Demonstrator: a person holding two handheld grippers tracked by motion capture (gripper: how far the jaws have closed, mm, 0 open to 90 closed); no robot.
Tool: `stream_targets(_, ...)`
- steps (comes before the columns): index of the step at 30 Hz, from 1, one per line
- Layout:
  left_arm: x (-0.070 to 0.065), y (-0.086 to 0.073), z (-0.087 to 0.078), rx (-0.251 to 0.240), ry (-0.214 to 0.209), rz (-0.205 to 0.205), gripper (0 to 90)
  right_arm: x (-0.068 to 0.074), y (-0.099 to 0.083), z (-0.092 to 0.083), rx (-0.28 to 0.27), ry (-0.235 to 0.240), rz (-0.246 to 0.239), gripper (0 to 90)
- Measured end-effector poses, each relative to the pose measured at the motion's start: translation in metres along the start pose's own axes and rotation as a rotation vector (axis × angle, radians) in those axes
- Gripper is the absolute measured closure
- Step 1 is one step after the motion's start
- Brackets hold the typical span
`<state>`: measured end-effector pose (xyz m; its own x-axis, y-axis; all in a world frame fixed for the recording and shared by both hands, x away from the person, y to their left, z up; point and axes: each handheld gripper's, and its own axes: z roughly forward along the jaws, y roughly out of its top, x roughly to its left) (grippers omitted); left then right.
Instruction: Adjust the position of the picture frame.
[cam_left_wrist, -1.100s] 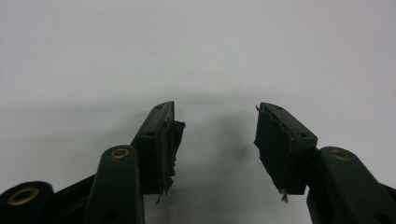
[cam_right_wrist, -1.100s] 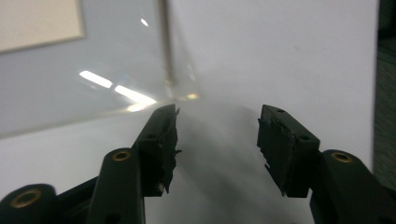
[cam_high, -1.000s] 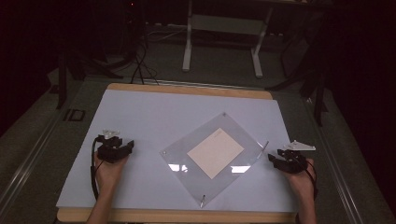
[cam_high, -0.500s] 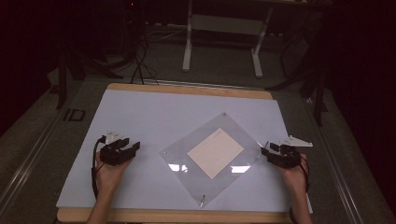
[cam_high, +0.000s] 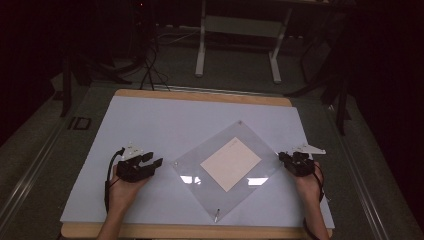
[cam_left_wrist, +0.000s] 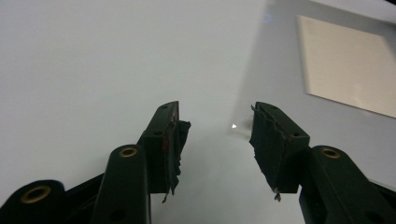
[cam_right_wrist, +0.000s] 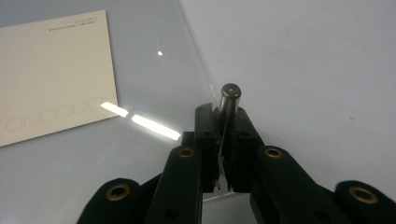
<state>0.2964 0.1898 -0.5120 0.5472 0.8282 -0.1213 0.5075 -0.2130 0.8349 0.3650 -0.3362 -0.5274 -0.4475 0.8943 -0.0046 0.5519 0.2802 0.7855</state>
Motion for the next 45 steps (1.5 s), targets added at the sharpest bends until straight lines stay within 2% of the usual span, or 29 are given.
stream_targets(3, -0.009, 0.002, 0.002, 0.016, -0.015, 0.046, 54.0, 0.000, 0.002, 0.000, 0.009, 0.001, 0.006, 85.4)
stream_targets(8, -0.017, 0.003, 0.007, 0.024, -0.073, 0.079, 54.8, -0.001, 0.013, 0.007, 0.012, -0.022, 0.016, 85.6)
stream_targets(13, -0.026, 0.005, 0.008, 0.005, -0.146, 0.106, 55.0, -0.004, 0.035, 0.018, -0.005, -0.044, 0.012, 85.5)
stream_targets(18, -0.038, 0.007, 0.012, 0.014, -0.201, 0.132, 55.0, -0.006, 0.057, 0.030, -0.007, -0.058, -0.004, 85.4)
stream_targets(24, -0.054, 0.009, 0.018, 0.015, -0.282, 0.172, 54.8, -0.011, 0.064, 0.052, 0.012, -0.058, 0.039, 85.3)
stream_targets(27, -0.067, 0.010, 0.023, 0.020, -0.337, 0.194, 54.9, -0.015, 0.056, 0.064, 0.042, -0.050, 0.080, 85.3)
stream_targets(28, -0.072, 0.011, 0.025, 0.022, -0.360, 0.207, 55.0, -0.015, 0.054, 0.064, 0.021, -0.045, 0.103, 85.0)
stream_targets(29, -0.079, 0.011, 0.028, 0.022, -0.383, 0.218, 55.1, -0.015, 0.054, 0.064, 0.019, -0.047, 0.108, 85.2)
stream_targets(30, -0.079, 0.011, 0.028, 0.022, -0.383, 0.218, 55.2, -0.015, 0.054, 0.064, 0.019, -0.047, 0.108, 85.2)
stream_targets(31, -0.092, 0.012, 0.033, 0.024, -0.436, 0.242, 55.2, -0.014, 0.054, 0.064, 0.022, -0.053, 0.094, 85.3)
stream_targets(32, -0.096, 0.012, 0.035, 0.025, -0.446, 0.251, 55.5, -0.015, 0.055, 0.064, 0.021, -0.050, 0.103, 85.1)
stream_targets(34, -0.111, 0.013, 0.041, 0.045, -0.486, 0.300, 55.6, -0.015, 0.055, 0.064, 0.023, -0.049, 0.107, 85.1)
stream_targets(37, -0.127, 0.013, 0.048, 0.058, -0.545, 0.344, 56.7, -0.015, 0.054, 0.064, 0.017, -0.044, 0.117, 84.9)
stream_targets(42, -0.148, 0.011, 0.058, 0.082, -0.617, 0.400, 59.0, -0.016, 0.054, 0.064, 0.017, -0.040, 0.123, 84.7)
stream_targets(45, -0.163, 0.009, 0.066, 0.102, -0.624, 0.450, 63.1, -0.016, 0.055, 0.065, 0.018, -0.040, 0.133, 84.6)
